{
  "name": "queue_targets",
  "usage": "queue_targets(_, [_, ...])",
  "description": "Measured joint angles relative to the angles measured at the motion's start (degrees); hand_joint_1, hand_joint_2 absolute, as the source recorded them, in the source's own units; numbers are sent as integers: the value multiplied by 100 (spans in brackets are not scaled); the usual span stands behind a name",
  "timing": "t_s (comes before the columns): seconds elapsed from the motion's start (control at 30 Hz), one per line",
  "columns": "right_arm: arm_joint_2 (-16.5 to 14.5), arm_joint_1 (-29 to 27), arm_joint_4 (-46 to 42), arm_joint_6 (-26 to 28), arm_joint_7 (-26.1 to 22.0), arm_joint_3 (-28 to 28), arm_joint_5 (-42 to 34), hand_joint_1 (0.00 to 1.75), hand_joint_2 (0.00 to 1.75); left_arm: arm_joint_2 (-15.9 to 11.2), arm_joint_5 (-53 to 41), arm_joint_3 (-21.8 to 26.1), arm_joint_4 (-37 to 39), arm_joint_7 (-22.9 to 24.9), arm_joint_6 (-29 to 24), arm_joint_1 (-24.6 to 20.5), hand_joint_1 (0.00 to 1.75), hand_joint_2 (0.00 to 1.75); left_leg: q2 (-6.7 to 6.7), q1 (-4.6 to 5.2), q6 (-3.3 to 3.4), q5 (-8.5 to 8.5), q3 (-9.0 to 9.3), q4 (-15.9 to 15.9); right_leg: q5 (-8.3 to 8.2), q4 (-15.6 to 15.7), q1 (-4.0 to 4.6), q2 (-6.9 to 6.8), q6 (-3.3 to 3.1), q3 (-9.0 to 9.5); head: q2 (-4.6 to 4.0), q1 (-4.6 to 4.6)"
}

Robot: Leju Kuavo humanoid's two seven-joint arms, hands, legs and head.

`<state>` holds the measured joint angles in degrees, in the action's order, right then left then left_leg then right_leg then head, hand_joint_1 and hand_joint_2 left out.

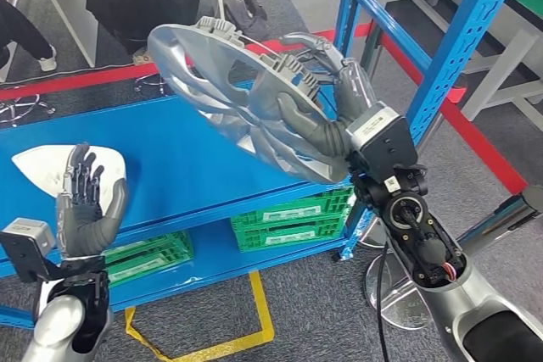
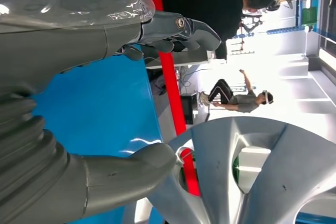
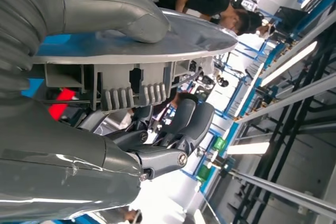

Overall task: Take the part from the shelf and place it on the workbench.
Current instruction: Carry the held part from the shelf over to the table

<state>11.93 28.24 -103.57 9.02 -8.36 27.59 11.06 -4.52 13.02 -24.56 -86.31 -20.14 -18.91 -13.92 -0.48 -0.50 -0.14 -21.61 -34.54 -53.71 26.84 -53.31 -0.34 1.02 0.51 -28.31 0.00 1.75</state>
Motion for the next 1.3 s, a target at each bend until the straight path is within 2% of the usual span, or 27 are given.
queue_targets(0.57, [0,-18,-58,67,26,13,152,175,175,12,-124,25,-70,-15,187,31,0,175,-1,0,0,0,-1,0,0,0,0,-4,0,0,0,3])
queue_targets(1.3, [0,-26,-58,176,-4,25,-123,175,175,17,-181,25,-98,1,55,27,0,175,-1,0,0,0,-1,0,0,0,0,-4,0,0,0,3])
